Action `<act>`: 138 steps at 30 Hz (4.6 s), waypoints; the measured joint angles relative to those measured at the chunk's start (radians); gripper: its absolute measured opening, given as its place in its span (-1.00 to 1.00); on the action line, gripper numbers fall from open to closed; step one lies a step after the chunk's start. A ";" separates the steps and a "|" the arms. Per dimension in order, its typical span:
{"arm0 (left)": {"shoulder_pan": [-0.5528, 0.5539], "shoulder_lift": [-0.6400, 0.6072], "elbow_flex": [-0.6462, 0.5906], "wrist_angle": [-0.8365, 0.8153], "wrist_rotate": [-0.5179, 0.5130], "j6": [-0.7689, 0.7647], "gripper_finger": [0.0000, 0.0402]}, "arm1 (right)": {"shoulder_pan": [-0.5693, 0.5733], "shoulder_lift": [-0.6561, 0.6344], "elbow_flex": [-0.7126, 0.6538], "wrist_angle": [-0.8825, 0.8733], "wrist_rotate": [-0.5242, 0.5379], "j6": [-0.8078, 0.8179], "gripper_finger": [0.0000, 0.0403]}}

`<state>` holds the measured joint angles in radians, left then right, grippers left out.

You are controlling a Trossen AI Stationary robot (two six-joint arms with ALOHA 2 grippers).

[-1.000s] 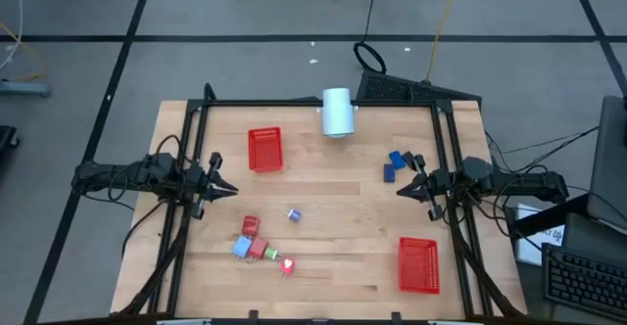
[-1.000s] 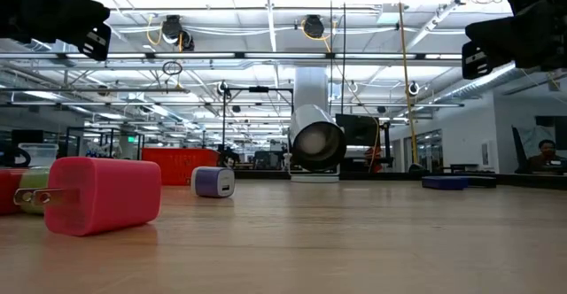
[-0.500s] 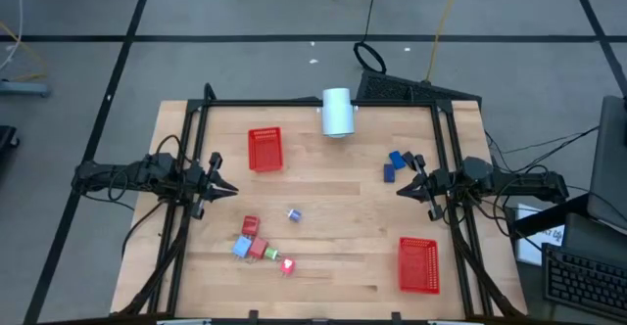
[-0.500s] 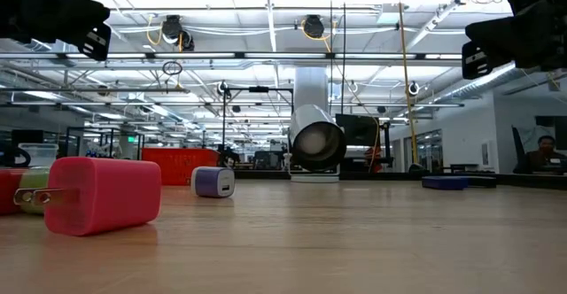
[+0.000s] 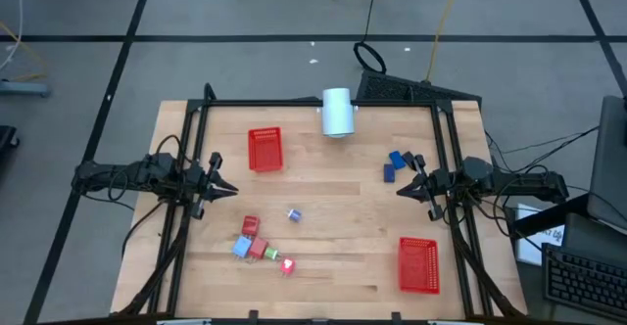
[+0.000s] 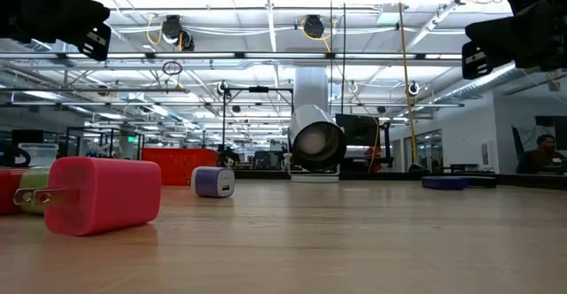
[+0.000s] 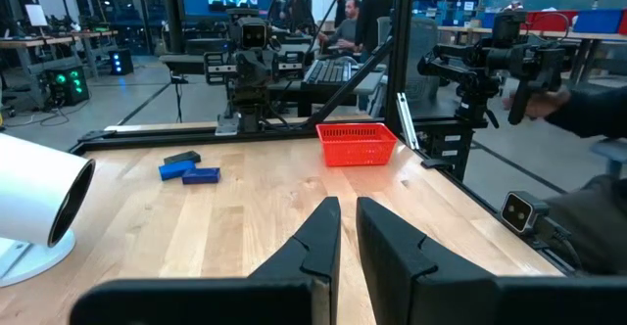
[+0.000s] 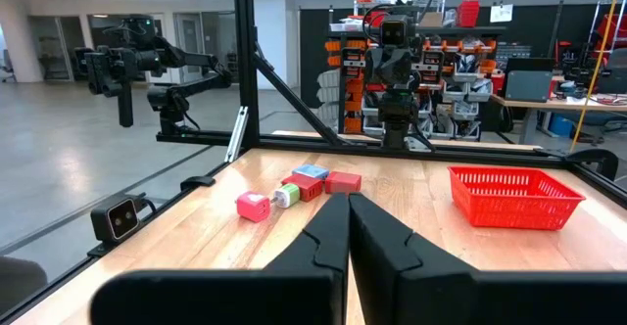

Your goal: Pick & Place Office items

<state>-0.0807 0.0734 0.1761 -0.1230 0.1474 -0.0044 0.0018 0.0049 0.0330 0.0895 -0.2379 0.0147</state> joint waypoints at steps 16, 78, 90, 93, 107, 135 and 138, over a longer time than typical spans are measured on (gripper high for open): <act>0.000 0.000 0.000 0.000 0.000 0.000 -0.79 | 0.000 0.001 0.000 0.224 0.029 0.476 -1.00; 0.000 0.000 0.000 0.000 0.000 0.000 -0.79 | -0.486 0.885 0.315 -0.580 0.599 0.585 0.46; 0.000 0.000 0.000 0.000 0.000 0.000 -0.79 | -0.485 0.887 0.197 -0.447 0.522 0.538 0.36; 0.000 0.000 0.000 0.000 0.000 0.000 -0.79 | -0.485 0.887 0.196 -0.444 0.518 0.523 0.33; 0.000 0.000 0.000 0.000 0.000 0.000 -0.79 | -0.485 0.889 0.194 -0.449 0.479 0.503 0.10; 0.000 0.000 0.000 0.000 0.000 0.000 -0.79 | -0.485 0.849 0.230 -0.424 0.459 0.493 -0.19; 0.000 0.000 0.000 0.000 0.000 0.000 -0.79 | -0.482 0.807 0.241 -0.419 0.431 0.481 -0.23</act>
<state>-0.0807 0.0734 0.1761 -0.1230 0.1474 -0.0044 -0.4804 0.8116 0.2740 -0.3298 0.1928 0.4958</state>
